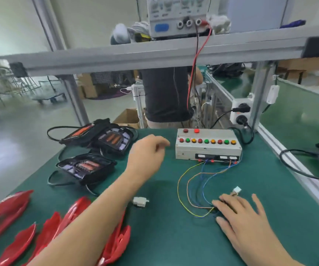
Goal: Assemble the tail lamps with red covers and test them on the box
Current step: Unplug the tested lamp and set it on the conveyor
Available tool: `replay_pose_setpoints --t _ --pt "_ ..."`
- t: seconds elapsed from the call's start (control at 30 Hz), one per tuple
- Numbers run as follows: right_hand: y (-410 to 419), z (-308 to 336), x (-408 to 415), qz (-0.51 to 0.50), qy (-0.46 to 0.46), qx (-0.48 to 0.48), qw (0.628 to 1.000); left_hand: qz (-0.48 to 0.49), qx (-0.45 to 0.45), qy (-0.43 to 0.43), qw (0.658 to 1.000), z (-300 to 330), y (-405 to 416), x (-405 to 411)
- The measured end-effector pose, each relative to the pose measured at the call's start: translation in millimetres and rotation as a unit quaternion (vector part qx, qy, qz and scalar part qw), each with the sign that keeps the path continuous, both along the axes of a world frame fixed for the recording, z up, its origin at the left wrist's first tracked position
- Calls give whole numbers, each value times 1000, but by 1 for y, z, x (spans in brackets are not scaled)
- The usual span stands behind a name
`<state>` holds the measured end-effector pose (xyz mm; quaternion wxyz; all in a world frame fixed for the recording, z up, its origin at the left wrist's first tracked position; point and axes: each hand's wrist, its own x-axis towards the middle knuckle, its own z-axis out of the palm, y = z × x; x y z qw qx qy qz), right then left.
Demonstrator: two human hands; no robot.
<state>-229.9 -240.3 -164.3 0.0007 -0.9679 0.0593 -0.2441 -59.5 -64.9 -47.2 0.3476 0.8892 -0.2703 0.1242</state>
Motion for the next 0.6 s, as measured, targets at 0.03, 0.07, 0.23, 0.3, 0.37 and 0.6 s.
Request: replay_pose_setpoints --t 0.03,0.07,0.23,0.3,0.37,0.6 --pt "0 -1 0 1 -1 9 1000 32 8 2 999 6 9 11" --pt "-1 -3 0 2 -19 12 1000 67 29 2 997 12 18 23" --pt "-2 -1 2 19 -81 54 995 150 345 63 924 20 54 55" --pt "-2 -1 3 29 -88 58 994 145 458 100 872 5 63 55" --pt "-2 -1 4 37 -89 56 994 163 497 113 845 -9 72 55" --pt "-1 -2 4 28 -71 43 996 198 517 109 826 -34 92 62"
